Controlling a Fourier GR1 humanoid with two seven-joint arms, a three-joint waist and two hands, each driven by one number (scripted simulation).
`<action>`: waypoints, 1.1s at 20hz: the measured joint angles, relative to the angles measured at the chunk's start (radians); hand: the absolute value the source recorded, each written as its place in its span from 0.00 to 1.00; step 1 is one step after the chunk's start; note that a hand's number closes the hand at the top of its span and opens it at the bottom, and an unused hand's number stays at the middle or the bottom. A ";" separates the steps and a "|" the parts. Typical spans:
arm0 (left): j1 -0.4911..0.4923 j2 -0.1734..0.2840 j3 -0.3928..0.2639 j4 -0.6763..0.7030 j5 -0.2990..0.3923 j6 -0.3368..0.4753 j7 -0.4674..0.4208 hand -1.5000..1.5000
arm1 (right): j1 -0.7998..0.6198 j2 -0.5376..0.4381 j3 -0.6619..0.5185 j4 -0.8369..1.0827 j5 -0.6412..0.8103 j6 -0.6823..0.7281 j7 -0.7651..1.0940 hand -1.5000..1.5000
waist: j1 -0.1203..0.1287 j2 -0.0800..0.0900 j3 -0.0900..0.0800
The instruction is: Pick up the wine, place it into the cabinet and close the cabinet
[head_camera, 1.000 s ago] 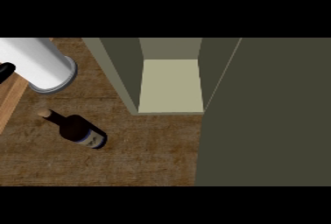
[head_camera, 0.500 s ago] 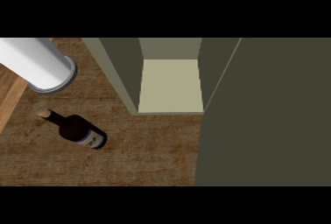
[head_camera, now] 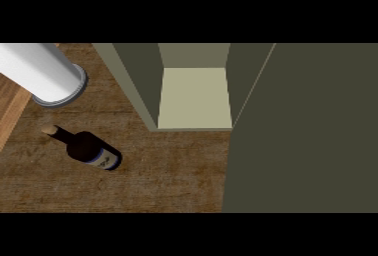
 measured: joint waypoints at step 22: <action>0.124 -0.054 0.014 0.345 -0.125 -0.334 -0.199 0.00 | -0.084 -0.018 0.024 -0.004 0.017 -0.069 0.075 0.00 | -0.005 0.001 0.000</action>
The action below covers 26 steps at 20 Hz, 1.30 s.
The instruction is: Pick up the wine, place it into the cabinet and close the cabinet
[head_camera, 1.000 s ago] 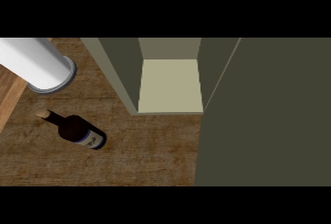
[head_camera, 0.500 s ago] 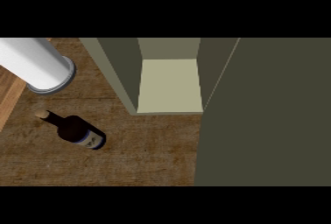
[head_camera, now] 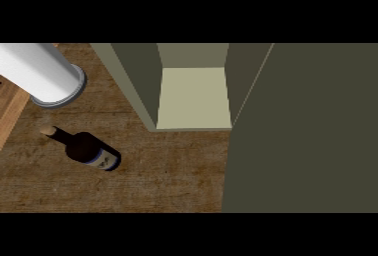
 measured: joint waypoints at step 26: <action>-0.025 -0.107 -0.101 0.519 -0.405 -0.239 -0.442 0.00 | -0.023 -0.029 0.017 -0.003 0.011 -0.038 0.005 0.00 | -0.011 0.001 0.000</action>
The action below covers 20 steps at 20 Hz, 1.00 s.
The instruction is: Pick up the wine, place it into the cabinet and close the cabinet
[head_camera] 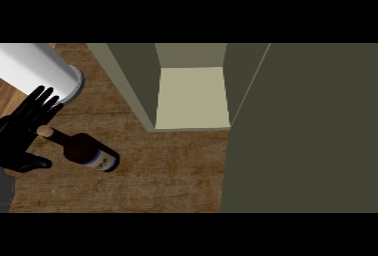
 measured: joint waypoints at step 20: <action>-0.060 -0.019 -0.079 0.431 -0.243 -0.090 -0.394 0.00 | 0.032 -0.010 0.008 0.003 -0.001 0.004 -0.044 0.00 | 0.002 0.001 0.000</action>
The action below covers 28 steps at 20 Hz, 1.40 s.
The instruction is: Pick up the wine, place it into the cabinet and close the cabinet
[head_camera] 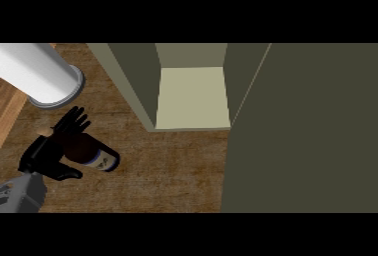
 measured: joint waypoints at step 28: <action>-0.106 -0.101 0.059 0.319 0.091 -0.034 -0.089 0.00 | 0.042 -0.032 -0.021 -0.002 -0.002 0.006 -0.038 0.00 | 0.004 -0.001 0.001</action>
